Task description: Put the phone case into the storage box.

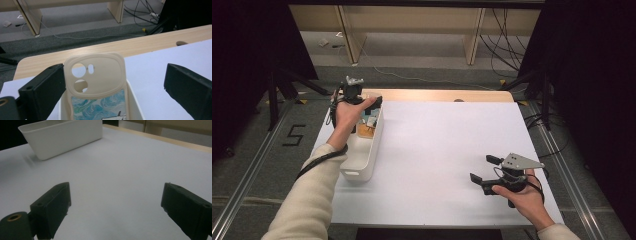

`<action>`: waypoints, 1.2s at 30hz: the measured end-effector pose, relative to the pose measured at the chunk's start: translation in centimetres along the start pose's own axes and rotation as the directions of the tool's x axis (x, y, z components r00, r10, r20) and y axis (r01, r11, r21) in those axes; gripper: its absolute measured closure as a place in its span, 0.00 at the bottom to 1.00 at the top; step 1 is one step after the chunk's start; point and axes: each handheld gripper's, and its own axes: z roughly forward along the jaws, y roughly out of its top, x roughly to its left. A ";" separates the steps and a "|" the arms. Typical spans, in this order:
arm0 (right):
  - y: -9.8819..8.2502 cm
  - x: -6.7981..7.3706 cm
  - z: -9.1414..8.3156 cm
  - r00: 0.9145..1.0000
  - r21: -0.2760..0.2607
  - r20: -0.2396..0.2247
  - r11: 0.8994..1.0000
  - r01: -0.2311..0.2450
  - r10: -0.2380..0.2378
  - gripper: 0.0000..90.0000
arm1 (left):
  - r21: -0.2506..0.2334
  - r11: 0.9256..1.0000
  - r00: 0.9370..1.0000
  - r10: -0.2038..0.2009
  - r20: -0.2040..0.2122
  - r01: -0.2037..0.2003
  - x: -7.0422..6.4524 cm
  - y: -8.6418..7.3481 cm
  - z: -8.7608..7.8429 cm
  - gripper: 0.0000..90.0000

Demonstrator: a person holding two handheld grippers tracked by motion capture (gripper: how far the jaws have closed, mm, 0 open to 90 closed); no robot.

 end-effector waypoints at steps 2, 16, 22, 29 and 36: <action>0.0 0.0 0.0 1.000 -0.001 0.001 1.000 -0.002 0.002 0.11 | -0.001 1.000 1.000 0.007 0.002 -0.007 -0.1 -0.1 -0.3 0.04; 0.0 -0.1 -0.1 1.000 -0.004 0.005 1.000 0.000 0.000 0.11 | -0.022 0.999 0.998 0.031 0.050 -0.030 -1.5 -1.0 -2.2 0.08; 0.0 -0.2 -0.2 1.000 -0.003 0.007 1.000 -0.002 0.002 0.11 | -0.039 0.999 0.996 0.029 0.081 -0.025 -1.9 -1.4 -3.3 0.09; 0.1 -0.3 -0.3 1.000 -0.004 0.014 1.000 -0.004 0.004 0.11 | -0.054 0.998 0.994 0.033 0.105 -0.027 -2.1 -2.6 -4.2 0.10; 0.1 -0.4 -0.3 1.000 -0.006 0.015 1.000 -0.004 0.004 0.11 | -0.074 0.997 0.990 0.043 0.137 -0.033 -2.1 -3.7 -4.9 0.10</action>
